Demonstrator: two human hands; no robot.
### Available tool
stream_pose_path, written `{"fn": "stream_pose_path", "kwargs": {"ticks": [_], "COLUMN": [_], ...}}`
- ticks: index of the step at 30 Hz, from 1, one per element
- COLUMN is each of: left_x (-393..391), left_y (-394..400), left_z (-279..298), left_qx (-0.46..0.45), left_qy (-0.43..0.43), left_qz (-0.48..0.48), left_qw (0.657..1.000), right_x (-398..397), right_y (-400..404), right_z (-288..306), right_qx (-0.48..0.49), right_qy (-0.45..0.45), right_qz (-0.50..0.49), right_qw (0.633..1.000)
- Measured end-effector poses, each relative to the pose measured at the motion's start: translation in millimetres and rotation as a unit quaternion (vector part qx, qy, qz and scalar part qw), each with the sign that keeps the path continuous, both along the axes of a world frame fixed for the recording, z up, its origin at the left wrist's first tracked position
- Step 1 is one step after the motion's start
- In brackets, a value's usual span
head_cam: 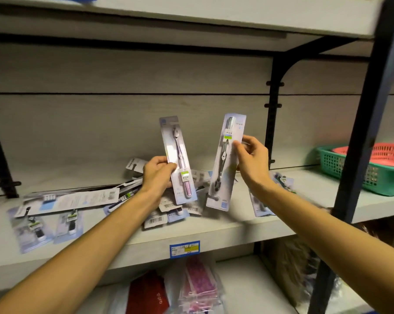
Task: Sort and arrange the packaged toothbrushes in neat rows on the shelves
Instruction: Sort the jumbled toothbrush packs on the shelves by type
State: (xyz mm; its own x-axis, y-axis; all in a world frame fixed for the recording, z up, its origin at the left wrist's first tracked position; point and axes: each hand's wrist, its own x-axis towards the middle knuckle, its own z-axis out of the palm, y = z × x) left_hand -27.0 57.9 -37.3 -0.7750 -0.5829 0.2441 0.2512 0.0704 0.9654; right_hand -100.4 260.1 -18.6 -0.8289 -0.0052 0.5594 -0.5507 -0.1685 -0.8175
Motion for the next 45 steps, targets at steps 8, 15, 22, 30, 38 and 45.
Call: {"fn": "stream_pose_path", "kwargs": {"ticks": [8,15,22,30,38,45], "left_x": [38,45,45,43,42,30], "left_y": [-1,15,27,33,21,12], "left_z": [-6,-17,-27,-33,-25,-23], "left_qx": [-0.010,-0.026,-0.048,-0.048,-0.057,-0.095], "left_qy": [0.009,-0.078,-0.108,-0.106,-0.099,-0.089], "left_qz": [0.040,0.019,0.010,0.023,0.025,0.025], "left_qw": [0.999,0.996,0.993,0.993,0.993,0.991], "right_x": [9,-27,-34,-11,-24,-49], "right_y": [-30,19,41,26,-9,-53], "right_z": [-17,-33,-35,-75,-57,-63], "right_qx": [0.090,0.218,0.545,0.714,0.670,0.406], "right_qy": [-0.082,-0.121,-0.026,0.066,0.041,-0.227], "right_qz": [0.004,-0.098,-0.236,-0.125,-0.176,-0.023], "right_qw": [0.993,0.964,0.804,0.686,0.720,0.885]}}
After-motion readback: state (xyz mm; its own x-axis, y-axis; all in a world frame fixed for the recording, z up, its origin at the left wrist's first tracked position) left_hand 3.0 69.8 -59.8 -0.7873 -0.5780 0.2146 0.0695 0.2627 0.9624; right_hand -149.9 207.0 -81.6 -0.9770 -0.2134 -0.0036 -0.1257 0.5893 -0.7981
